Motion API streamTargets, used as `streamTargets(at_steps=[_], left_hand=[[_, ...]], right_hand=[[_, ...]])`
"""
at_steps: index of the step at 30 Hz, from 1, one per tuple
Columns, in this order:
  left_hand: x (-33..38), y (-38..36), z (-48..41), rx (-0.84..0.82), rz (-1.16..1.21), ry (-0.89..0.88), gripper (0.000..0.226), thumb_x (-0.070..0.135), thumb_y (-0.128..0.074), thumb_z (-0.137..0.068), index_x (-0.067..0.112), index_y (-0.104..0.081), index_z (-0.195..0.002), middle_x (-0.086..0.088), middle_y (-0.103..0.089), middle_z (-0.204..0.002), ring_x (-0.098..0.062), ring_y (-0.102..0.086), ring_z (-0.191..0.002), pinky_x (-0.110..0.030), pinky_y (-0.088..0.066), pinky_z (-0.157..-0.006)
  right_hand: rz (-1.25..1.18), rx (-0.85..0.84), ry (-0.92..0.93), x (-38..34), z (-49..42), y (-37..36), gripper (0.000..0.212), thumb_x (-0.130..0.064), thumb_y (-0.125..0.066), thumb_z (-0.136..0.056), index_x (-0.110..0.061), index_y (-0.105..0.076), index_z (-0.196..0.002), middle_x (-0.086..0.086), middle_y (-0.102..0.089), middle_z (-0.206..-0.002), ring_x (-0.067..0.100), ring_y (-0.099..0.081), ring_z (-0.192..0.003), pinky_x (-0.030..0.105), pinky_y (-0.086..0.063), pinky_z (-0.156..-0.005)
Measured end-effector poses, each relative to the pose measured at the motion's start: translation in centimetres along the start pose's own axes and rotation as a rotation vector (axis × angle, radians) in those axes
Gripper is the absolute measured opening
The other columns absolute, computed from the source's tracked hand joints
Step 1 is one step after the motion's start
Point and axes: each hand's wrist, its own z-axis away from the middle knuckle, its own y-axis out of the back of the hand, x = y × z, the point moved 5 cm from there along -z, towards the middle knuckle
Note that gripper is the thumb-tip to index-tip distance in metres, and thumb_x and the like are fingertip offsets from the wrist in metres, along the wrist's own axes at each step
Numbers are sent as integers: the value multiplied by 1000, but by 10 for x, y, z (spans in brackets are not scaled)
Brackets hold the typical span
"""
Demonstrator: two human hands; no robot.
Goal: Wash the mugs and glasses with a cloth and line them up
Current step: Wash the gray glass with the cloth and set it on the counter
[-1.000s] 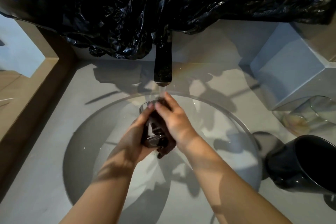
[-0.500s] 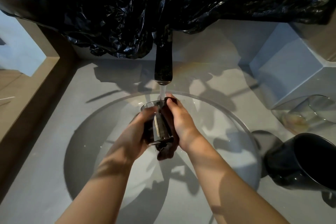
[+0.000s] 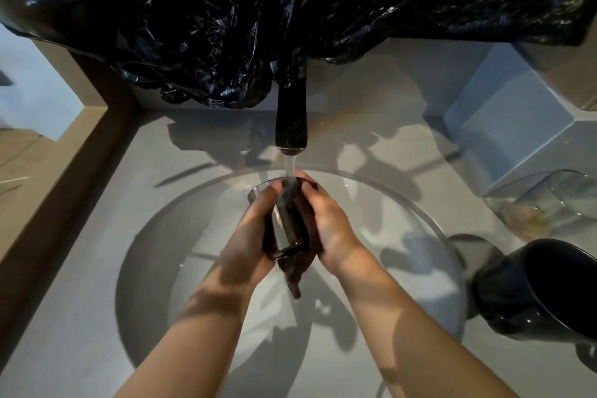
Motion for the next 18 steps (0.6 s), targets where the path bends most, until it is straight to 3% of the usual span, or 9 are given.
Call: streamTargets(at_steps=[3,5,7,10,12,14,18], left_hand=[[3,-3,-2,98,136,-139,64,38,-72,-73,7,-56,-127,-17,-66,-118,-27,-68,-101,-37,-56,-78],[6,-3,-2,139,-44,-232,62,33,-72,-73,6,-49,-124,-18,-65,-107,-24,-70,-88,-33,-58,-67],[9,-3,-1,139,-313,-250,53,27,-74,-76,14,-46,-120,-13,-64,-104,-20,-70,-84,-30,-57,-65],[19,4,-3,100,-597,-167,72,28,-87,-59,23,-46,-118,-10,-64,-108,-24,-67,-94,-41,-56,-83],[24,9,-5,26,-698,-33,77,23,-86,-58,29,-43,-121,-10,-68,-103,-29,-68,-93,-45,-55,-86],[24,10,-6,-29,-794,67,65,17,-78,-74,35,-40,-124,-12,-68,-97,-28,-69,-86,-38,-57,-76],[19,9,-8,-8,-708,102,30,22,-63,-86,20,-58,-115,-12,-72,-86,-34,-71,-81,-46,-59,-75]], right_hand=[[-312,18,-213,19,9,1,34,-37,-51,-94,-12,-72,-105,11,-73,-100,24,-69,-93,36,-52,-84],[-515,14,-249,28,14,-3,40,-35,-47,-95,-8,-77,-89,15,-73,-90,26,-71,-84,38,-51,-81],[-593,50,-261,33,17,-2,41,-35,-45,-96,-7,-75,-95,17,-73,-89,29,-70,-83,42,-51,-82],[-570,92,-214,27,16,9,37,-35,-44,-97,-13,-73,-101,16,-72,-86,30,-69,-76,42,-52,-74],[-405,158,-130,18,14,22,27,-27,-43,-99,-21,-69,-103,13,-70,-92,29,-68,-74,38,-52,-67],[-113,198,47,5,14,27,22,-17,-46,-98,-23,-61,-111,7,-67,-102,25,-66,-88,36,-52,-76],[783,92,410,-6,19,16,31,-20,-50,-97,-30,-56,-126,-7,-61,-113,10,-55,-108,25,-42,-98]])
